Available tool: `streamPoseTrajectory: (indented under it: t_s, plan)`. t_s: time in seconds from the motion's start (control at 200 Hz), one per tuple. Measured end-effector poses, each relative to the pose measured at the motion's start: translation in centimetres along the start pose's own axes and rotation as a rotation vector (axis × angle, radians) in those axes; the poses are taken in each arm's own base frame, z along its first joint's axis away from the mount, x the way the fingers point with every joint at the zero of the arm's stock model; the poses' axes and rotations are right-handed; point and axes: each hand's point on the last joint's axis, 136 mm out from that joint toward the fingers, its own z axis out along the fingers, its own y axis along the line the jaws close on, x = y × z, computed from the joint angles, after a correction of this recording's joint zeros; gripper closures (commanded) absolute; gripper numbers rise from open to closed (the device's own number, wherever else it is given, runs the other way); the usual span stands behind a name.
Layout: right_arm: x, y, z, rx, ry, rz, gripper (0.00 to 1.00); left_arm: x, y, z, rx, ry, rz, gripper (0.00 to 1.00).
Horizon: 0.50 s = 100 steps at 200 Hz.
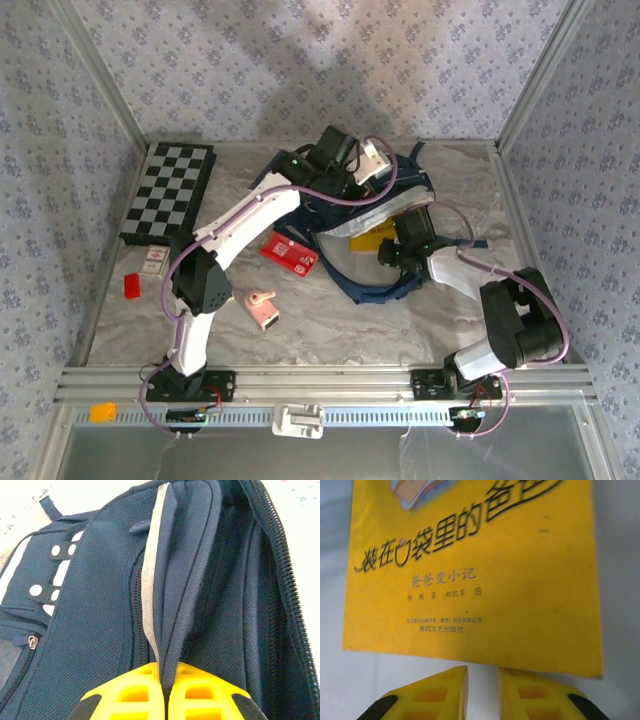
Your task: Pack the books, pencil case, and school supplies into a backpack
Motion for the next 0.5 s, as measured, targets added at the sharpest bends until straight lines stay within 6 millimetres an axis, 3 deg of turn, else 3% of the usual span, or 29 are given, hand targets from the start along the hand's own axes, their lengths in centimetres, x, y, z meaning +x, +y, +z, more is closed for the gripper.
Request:
streamPoseTrajectory:
  t_s: [0.1, 0.205, 0.255, 0.355, 0.5]
  plan:
    - [-0.8, 0.1, -0.1, 0.005, -0.015, -0.022, 0.72, 0.4, 0.1, 0.3, 0.002, 0.005, -0.004, 1.0]
    - [0.0, 1.6, -1.2, -0.021, -0.004, -0.076, 0.64, 0.7, 0.4, 0.5, 0.005, 0.008, -0.022, 1.0]
    - [0.5, 2.7, -2.4, -0.042, -0.004, -0.101, 0.56, 0.8, 0.5, 0.6, 0.008, 0.005, -0.034, 0.9]
    - [0.8, 4.7, -6.3, -0.101, -0.044, -0.103, 0.53, 1.1, 0.6, 0.5, 0.009, 0.0, -0.068, 0.72]
    - [1.6, 4.4, -10.8, -0.102, -0.056, -0.05, 0.5, 0.6, 0.3, -1.4, 0.006, -0.04, -0.151, 0.54]
